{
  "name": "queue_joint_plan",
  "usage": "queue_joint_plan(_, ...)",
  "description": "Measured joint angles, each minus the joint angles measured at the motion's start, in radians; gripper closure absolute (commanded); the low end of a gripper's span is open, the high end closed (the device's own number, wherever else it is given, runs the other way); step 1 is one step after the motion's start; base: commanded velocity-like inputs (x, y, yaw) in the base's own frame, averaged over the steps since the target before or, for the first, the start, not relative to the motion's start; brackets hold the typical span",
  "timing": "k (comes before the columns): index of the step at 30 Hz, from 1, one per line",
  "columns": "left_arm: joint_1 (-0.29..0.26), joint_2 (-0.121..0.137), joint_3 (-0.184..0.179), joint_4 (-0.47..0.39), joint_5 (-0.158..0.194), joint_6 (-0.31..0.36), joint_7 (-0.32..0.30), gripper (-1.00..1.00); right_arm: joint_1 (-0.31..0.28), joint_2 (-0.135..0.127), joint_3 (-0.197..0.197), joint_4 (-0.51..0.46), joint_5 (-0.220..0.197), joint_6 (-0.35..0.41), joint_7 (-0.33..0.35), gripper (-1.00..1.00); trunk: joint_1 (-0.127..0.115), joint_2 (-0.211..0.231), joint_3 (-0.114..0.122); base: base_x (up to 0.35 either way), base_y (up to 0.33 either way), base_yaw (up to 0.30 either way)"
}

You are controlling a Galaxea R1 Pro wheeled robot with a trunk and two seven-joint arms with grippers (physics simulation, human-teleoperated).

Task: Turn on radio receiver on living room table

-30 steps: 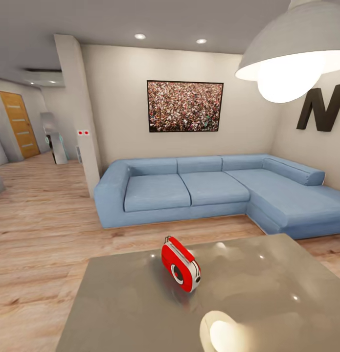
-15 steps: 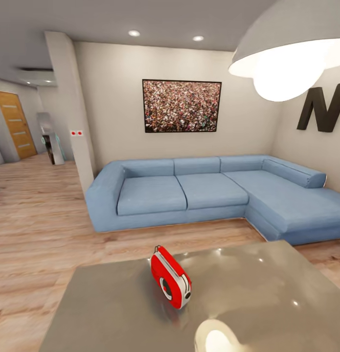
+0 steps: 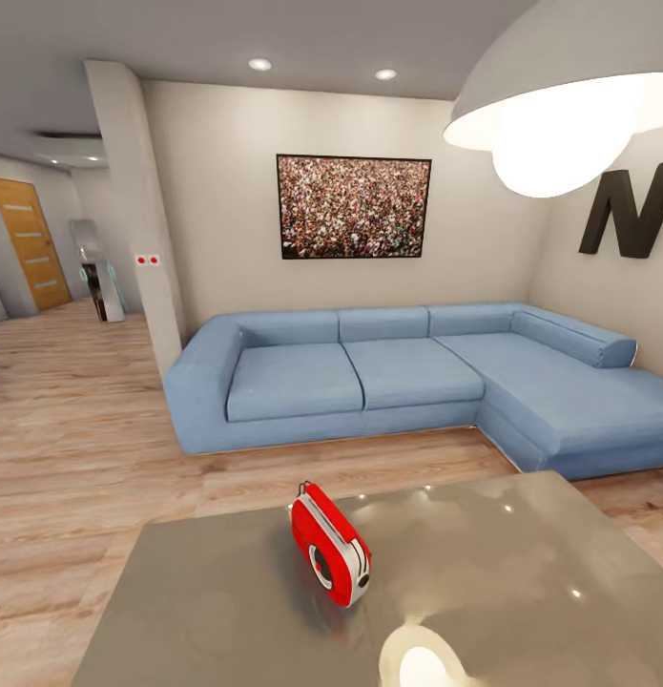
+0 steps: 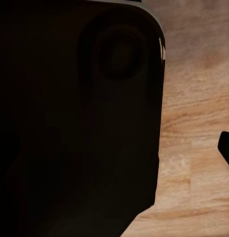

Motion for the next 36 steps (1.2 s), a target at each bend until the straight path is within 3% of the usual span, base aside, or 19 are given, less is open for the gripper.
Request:
queue_joint_plan(19,0.0,0.0,-0.001,0.0,0.0,0.0,0.002,-1.0,0.0,0.0,0.0,0.0,0.001,0.0,0.0,-1.0,0.0,0.0,0.0,0.0,0.0,0.236)
queue_joint_plan(27,0.0,0.0,0.0,0.0,0.0,0.0,0.002,-1.0,0.0,-0.001,0.0,0.0,0.001,0.001,0.001,-1.0,0.0,0.0,0.0,0.0,-0.019,0.056)
queue_joint_plan(36,0.0,0.0,0.0,0.0,0.0,0.0,0.0,-1.0,0.0,-0.001,0.001,0.0,0.001,0.001,0.001,-1.0,0.0,0.0,0.0,0.0,-0.233,0.004)
